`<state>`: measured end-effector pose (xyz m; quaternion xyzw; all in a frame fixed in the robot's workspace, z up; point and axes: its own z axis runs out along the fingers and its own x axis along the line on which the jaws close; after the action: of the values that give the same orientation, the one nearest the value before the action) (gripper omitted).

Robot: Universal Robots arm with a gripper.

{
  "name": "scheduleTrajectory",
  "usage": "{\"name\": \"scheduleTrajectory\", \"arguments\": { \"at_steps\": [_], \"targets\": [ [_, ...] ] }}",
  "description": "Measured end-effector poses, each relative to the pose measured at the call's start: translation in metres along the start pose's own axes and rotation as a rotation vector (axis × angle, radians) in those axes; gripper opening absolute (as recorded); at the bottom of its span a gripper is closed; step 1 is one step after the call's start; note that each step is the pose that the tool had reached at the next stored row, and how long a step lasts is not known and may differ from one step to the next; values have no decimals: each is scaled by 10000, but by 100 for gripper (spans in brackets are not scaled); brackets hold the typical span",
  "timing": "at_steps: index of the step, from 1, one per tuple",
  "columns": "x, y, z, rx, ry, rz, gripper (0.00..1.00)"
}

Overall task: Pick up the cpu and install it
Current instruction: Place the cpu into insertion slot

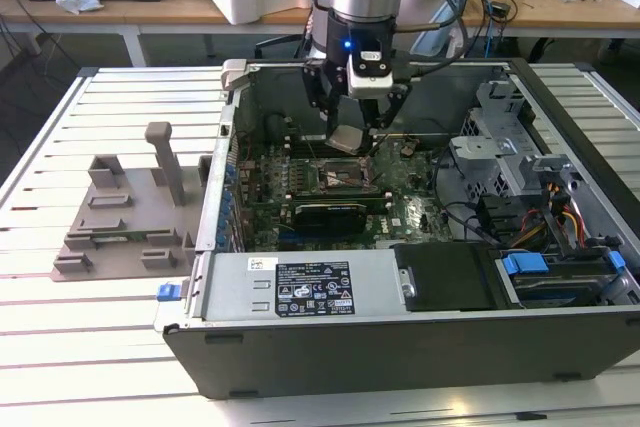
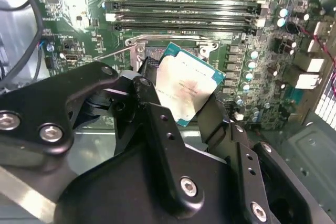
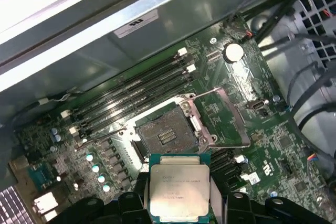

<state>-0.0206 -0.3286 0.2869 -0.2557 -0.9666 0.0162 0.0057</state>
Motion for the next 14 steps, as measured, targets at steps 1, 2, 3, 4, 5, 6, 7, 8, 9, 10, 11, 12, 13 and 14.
{"name": "scheduleTrajectory", "arguments": {
  "at_steps": [1,2,3,4,5,6,7,8,9,10,11,12,13,14],
  "targets": [
    [0,0,0,5,4,190,55],
    [0,0,0,9,7,348,55],
    [0,0,0,11,9,468,55],
    [0,0,0,16,12,635,55],
    [0,0,1,18,15,746,55],
    [0,0,1,21,17,871,55],
    [0,0,1,23,20,985,55],
    [0,0,1,27,24,1192,55],
    [0,0,1,31,29,1370,55],
    [0,0,1,32,30,1446,55],
    [0,0,1,36,32,1583,55],
    [0,0,2,40,36,1774,55],
    [0,0,2,46,39,1974,55],
    [0,1,2,51,42,2170,55]
  ]
}}
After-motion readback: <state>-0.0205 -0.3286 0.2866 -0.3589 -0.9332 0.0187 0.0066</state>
